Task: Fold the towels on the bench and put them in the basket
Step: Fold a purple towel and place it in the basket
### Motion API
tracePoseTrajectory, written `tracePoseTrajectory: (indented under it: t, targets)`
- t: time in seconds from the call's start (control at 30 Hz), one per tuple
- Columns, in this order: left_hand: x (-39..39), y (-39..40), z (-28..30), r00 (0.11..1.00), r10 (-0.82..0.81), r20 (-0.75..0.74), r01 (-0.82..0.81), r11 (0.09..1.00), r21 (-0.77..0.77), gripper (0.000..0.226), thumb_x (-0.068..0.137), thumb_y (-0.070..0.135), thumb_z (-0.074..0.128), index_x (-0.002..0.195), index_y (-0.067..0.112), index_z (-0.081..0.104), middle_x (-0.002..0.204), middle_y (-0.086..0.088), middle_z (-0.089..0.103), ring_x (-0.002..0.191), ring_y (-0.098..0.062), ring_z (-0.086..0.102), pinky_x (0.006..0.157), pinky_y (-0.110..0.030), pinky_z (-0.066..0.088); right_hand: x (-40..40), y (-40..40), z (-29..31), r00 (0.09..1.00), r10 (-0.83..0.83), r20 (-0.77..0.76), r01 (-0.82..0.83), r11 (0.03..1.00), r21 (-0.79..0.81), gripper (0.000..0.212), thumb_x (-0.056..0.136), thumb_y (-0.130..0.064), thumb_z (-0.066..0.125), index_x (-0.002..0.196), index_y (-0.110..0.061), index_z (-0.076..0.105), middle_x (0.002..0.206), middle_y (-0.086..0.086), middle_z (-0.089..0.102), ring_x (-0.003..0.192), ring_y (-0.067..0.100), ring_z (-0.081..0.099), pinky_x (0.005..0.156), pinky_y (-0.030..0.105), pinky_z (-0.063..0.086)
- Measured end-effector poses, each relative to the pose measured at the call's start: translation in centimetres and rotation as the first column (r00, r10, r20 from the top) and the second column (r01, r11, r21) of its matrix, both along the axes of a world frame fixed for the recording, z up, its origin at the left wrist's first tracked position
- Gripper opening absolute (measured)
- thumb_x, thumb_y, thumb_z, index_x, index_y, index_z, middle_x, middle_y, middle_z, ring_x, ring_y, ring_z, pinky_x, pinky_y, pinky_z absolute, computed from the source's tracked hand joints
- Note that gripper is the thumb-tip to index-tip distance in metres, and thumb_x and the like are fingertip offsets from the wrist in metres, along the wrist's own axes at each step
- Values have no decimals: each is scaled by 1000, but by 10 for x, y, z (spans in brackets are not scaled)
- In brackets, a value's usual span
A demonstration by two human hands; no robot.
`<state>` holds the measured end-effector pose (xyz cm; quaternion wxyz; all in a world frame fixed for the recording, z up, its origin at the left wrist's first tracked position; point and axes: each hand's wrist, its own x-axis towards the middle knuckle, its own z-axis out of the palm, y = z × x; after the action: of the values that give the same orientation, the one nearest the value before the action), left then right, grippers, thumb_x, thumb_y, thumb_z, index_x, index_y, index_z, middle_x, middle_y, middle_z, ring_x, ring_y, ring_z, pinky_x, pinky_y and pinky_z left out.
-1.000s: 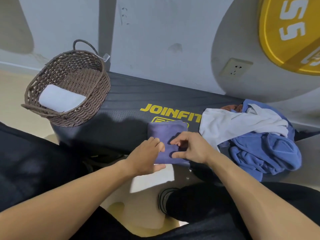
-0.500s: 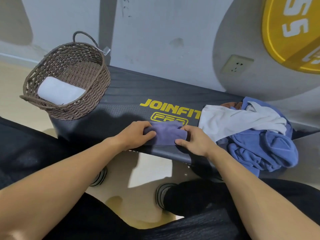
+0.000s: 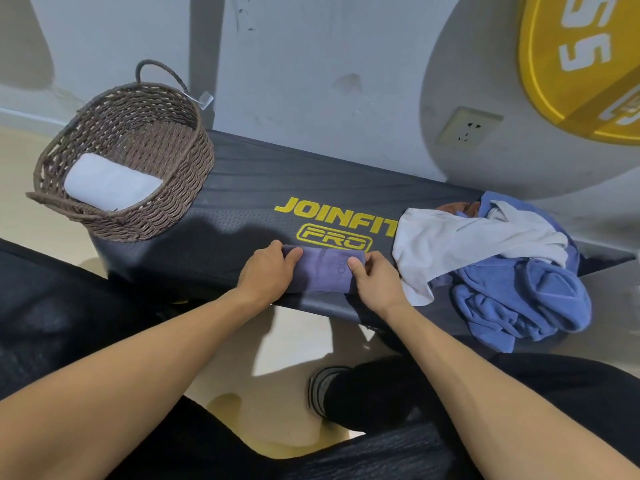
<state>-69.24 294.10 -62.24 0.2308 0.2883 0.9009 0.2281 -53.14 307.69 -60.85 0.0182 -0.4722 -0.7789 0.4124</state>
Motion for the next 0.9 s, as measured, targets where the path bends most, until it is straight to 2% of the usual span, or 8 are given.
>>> tracePoseTrajectory:
  t: [0.27,0.47,0.53,0.6,0.67,0.77,0.83,0.9]
  targets:
    - [2,-1,-1,990,-13,-139,-3,994,-113,44,100,55,37,95,13,47,98,-19,68,93,-41,63,68,-38,35,-8,-12,-4,999,-31,37,25,990,140,33,101,-41,48,100,-9,52,99,15,67,94,39,61,67,34,35]
    - [-4,4,7,969,-90,-230,25,962,-271,57,97,61,37,106,7,53,100,-18,68,94,-39,65,69,-38,41,-8,2,-4,990,-142,24,136,977,161,39,89,-50,64,92,-12,56,82,-4,59,79,21,54,68,28,34]
    - [-8,5,10,989,-48,-140,5,956,-292,64,95,63,38,101,3,60,91,-17,70,87,-37,68,70,-37,46,-8,3,-5,986,-162,28,155,972,179,39,88,-51,65,89,-12,57,80,-5,58,75,19,51,66,28,32]
    - [-11,8,14,999,22,27,-14,966,-259,65,95,60,41,87,0,65,63,-12,69,59,-28,70,59,-30,50,-9,3,-7,985,-169,20,162,970,180,38,89,-50,65,84,-12,57,75,-4,60,72,20,52,64,29,33]
    - [-13,11,14,967,107,230,-60,978,-199,61,94,56,49,83,-1,68,53,-11,67,47,-22,68,55,-28,54,-9,4,-7,989,-150,14,146,974,173,38,89,-48,65,80,-11,59,71,0,61,70,23,54,61,30,34]
    - [-18,13,14,803,309,510,-306,948,-93,56,85,49,70,94,-7,69,82,-22,72,64,-31,72,59,-37,61,-8,7,-7,990,-141,2,139,979,148,39,90,-45,65,77,-9,59,70,4,64,71,25,57,60,32,38]
    - [-18,16,17,688,383,616,-429,900,-80,61,78,48,78,103,-6,65,98,-20,70,74,-29,69,48,-31,57,-7,7,-7,990,-139,5,137,980,146,38,91,-44,64,78,-9,59,72,6,65,73,28,59,63,35,43]
    - [-15,21,22,594,394,701,-483,872,-80,60,74,49,81,108,2,64,103,-12,69,84,-24,66,49,-27,53,-7,7,-7,990,-141,22,138,985,102,38,92,-45,62,79,-10,57,75,8,67,76,30,63,68,37,49]
